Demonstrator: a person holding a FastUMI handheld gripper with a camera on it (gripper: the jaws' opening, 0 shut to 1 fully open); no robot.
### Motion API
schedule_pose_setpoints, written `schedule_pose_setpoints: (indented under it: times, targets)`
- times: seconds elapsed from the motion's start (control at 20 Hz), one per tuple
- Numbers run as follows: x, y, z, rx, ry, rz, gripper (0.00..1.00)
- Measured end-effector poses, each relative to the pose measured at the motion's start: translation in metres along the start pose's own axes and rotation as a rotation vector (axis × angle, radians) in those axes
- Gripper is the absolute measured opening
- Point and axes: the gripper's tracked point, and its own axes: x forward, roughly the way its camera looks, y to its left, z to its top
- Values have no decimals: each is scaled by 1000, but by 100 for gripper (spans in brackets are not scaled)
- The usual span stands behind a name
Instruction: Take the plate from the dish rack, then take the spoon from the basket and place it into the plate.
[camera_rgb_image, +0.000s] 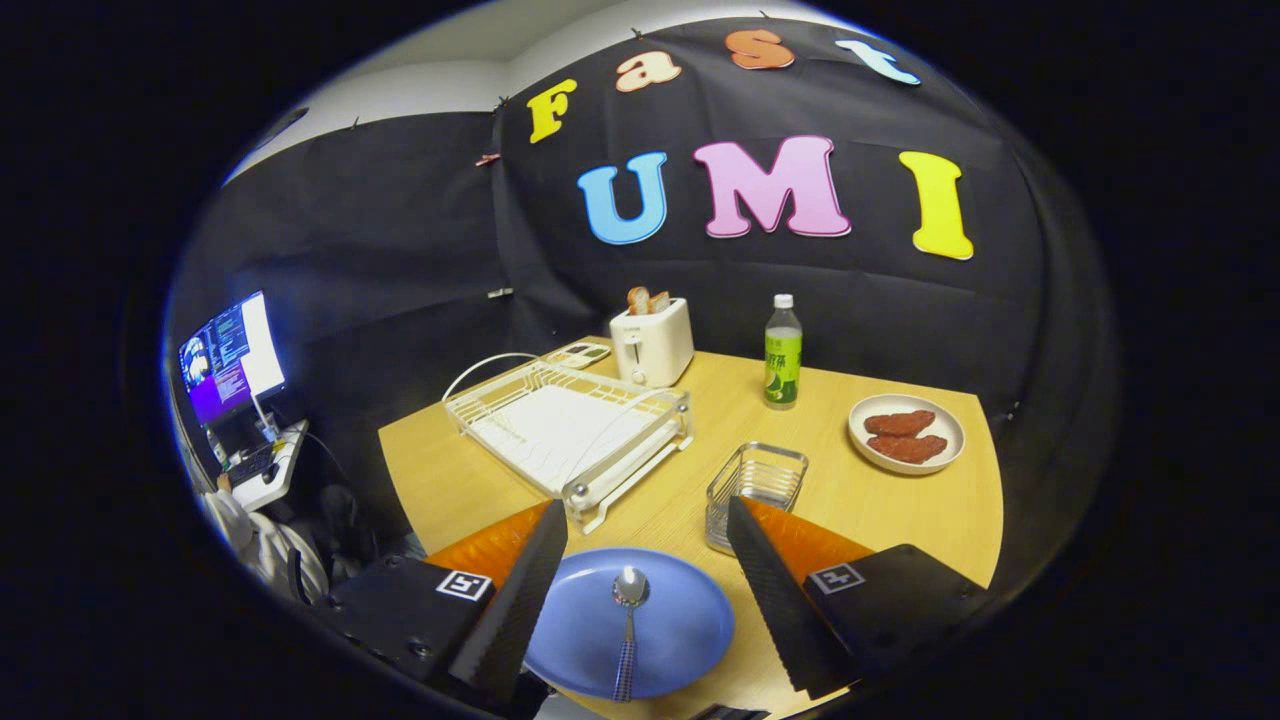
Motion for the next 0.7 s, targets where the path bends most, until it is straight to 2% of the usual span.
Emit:
schedule_pose_setpoints:
  times: [0.4, 0.7]
  targets:
    - [-12, -9, 67, -23, -110, -200, 98]
    - [-4, 13, 103, 32, -172, -348, 98]
